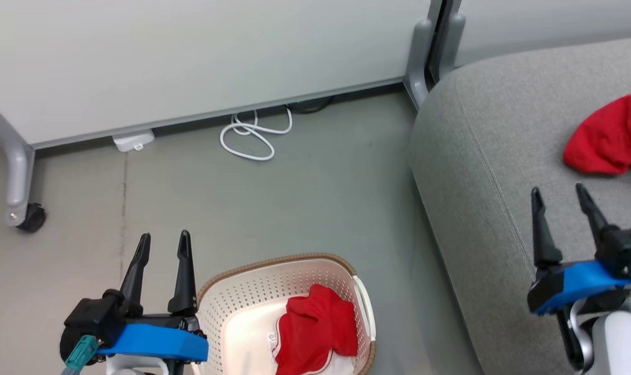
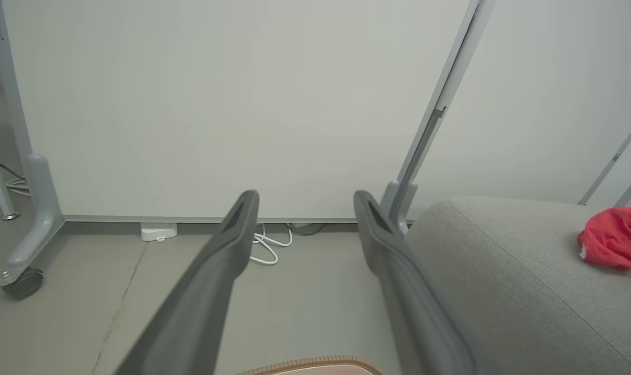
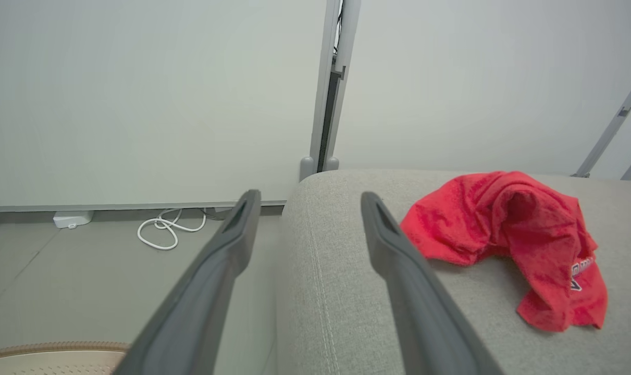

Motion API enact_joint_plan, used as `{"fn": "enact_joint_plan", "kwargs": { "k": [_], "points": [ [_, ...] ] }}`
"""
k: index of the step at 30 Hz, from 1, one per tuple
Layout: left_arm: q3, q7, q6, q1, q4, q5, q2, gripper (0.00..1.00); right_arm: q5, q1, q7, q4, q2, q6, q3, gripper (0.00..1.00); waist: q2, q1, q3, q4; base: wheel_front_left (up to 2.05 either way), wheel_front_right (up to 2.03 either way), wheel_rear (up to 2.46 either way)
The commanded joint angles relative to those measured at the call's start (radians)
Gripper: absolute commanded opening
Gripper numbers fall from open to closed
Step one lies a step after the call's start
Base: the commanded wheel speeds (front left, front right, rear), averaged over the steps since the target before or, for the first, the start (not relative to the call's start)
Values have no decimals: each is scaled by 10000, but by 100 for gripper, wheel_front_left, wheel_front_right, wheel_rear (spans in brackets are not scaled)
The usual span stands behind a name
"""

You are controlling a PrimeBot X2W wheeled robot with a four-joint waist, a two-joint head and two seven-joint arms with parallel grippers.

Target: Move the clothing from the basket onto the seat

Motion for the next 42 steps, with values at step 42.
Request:
{"fn": "enact_joint_plan", "kwargs": {
  "k": [42],
  "points": [
    [589, -26, -15, 782, 992, -58, 156, 100, 1223, 2616, 8, -1307, 372, 1, 1301, 100, -1, 3, -1208, 1258, 0, 0, 0]
  ]
}}
